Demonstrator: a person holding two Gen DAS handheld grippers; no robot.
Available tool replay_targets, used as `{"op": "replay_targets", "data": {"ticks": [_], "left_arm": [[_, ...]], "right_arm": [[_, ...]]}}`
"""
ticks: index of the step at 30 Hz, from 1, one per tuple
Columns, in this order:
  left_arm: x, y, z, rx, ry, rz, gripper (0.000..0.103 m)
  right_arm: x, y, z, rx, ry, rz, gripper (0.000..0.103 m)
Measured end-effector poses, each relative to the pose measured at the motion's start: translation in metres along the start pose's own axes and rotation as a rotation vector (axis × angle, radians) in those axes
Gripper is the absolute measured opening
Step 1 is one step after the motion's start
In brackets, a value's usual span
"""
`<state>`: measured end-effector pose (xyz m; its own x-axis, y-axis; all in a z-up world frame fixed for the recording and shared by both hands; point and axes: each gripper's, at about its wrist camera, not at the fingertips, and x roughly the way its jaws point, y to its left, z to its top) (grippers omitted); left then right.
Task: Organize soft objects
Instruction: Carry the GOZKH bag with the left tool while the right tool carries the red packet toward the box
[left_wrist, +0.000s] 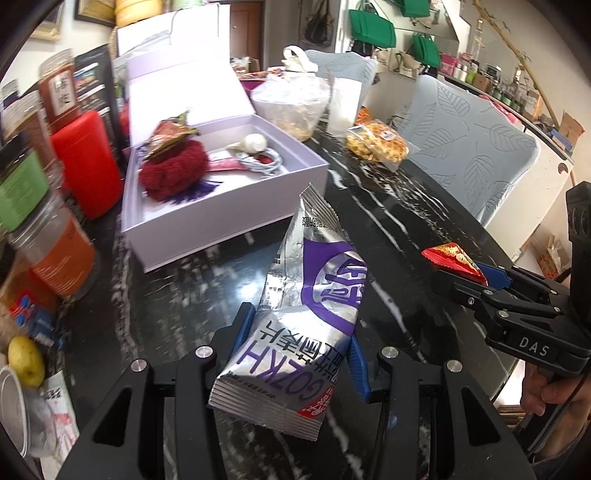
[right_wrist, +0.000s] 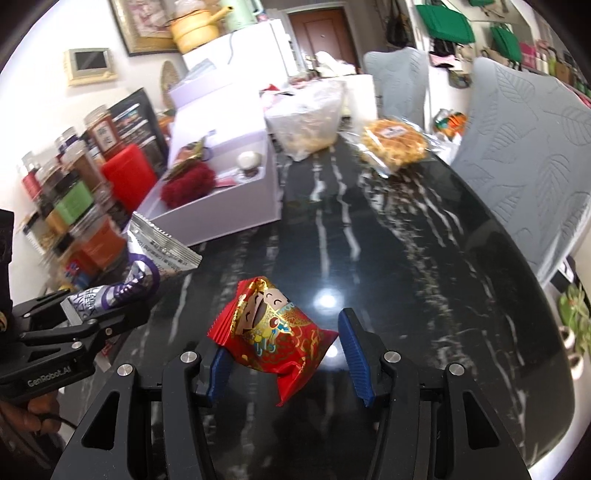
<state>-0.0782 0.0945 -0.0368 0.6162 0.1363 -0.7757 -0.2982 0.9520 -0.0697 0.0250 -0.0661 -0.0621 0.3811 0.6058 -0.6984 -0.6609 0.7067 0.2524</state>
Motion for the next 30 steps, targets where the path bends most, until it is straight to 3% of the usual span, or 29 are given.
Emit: {"op": "replay_targets", "data": {"ticks": [18, 30], "left_arm": [[-0.039, 0.051, -0.016, -0.103, -0.052, 0.073, 0.046], [-0.051, 0.076, -0.003, -0.132, -0.109, 0.117, 0.046]], "right_arm": [[-0.007, 0.071, -0.012, -0.092, -0.019, 0.144, 0.053], [-0.005, 0.105, 0.010, -0.164, -0.035, 0.193, 0.053]]}}
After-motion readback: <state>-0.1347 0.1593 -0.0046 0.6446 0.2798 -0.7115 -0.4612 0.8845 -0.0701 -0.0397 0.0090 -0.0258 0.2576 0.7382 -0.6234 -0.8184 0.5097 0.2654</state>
